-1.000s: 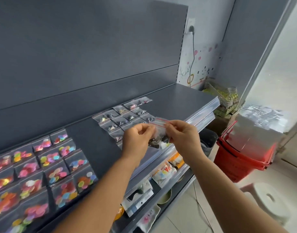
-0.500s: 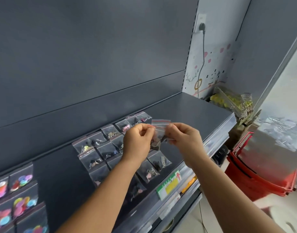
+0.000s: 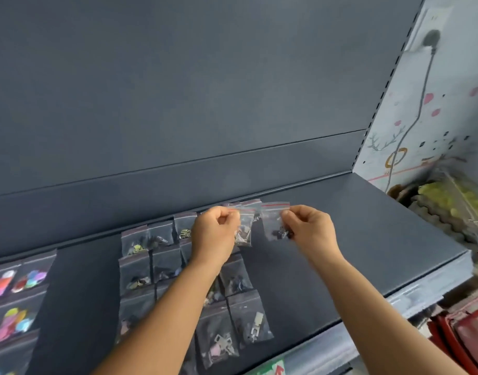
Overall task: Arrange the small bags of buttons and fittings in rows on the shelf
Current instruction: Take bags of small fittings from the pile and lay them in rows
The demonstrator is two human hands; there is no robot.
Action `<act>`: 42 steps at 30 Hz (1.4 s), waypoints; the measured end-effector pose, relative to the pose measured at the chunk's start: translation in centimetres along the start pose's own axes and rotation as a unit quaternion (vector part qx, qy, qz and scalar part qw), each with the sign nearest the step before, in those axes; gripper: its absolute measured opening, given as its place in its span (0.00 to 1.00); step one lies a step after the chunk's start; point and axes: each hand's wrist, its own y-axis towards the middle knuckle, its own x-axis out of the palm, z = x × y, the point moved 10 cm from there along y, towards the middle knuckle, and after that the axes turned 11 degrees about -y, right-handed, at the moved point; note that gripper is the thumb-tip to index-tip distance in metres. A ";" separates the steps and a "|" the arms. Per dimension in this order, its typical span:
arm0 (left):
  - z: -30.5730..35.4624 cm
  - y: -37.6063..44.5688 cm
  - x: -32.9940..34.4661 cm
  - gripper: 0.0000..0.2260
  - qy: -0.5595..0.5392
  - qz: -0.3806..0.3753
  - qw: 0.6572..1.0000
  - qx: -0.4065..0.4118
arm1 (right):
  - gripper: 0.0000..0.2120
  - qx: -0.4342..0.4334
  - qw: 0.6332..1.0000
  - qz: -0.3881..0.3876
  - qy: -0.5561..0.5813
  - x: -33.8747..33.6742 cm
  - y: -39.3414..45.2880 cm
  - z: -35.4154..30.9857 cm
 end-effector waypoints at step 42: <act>-1.8 -1.9 7.1 0.12 0.488 -0.113 0.860 0.091 | 0.11 -0.283 0.876 -0.181 -0.346 5.9 1.0 -0.7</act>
